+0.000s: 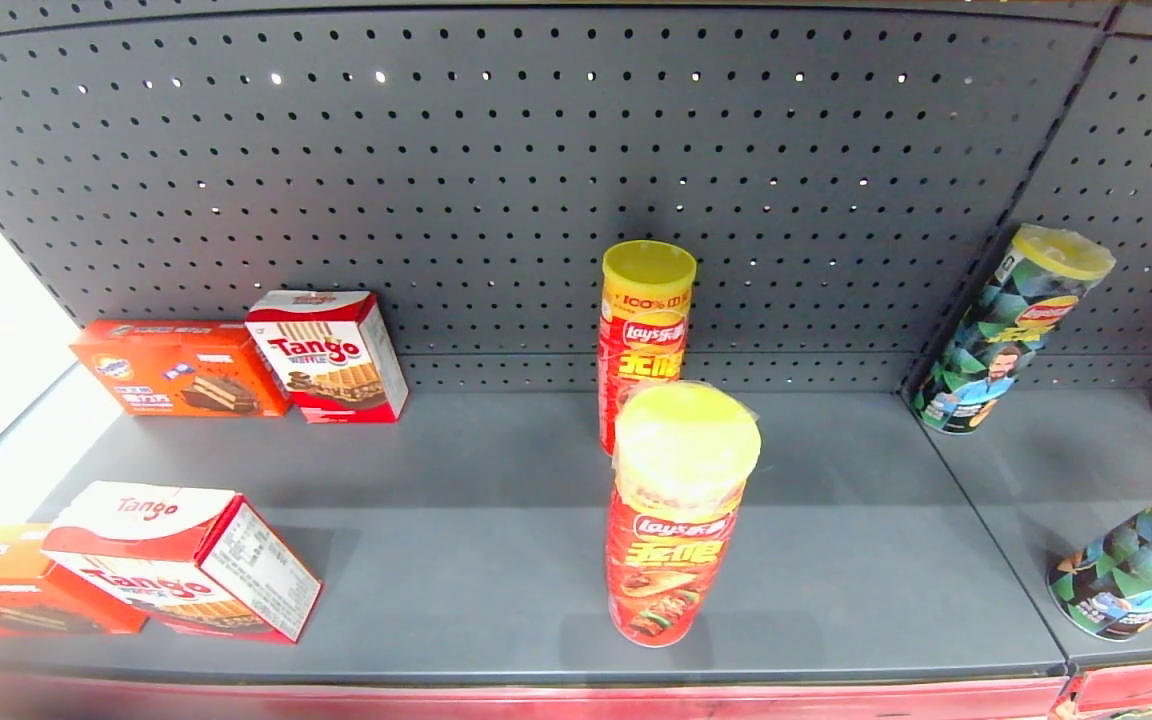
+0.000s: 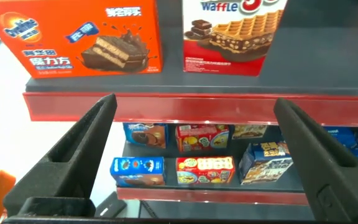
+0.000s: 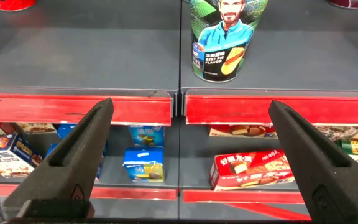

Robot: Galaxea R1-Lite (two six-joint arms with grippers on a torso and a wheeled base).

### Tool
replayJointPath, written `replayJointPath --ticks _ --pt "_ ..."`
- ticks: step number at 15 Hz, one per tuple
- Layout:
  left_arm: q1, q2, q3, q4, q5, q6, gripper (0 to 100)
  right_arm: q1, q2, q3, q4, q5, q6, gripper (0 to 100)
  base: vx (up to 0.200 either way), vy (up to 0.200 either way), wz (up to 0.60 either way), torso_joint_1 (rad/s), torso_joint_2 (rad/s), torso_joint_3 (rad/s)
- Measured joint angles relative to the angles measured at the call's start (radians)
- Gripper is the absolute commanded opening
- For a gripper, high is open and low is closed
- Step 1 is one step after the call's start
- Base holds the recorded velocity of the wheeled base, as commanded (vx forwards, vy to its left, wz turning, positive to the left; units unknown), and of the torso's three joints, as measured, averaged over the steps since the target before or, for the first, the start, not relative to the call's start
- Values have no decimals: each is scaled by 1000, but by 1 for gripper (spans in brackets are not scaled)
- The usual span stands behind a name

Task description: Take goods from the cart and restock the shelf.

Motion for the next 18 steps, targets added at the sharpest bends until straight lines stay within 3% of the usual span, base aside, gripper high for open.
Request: replayJointPath --ticks 14,18 --pt "0 0 -1 0 2 2 100 0 0 0 0 0 1 100 -14 0 0 0 0 1" --pt "0 0 0 0 1 0 100 0 0 0 0 0 1 100 -100 0 0 2 1 0"
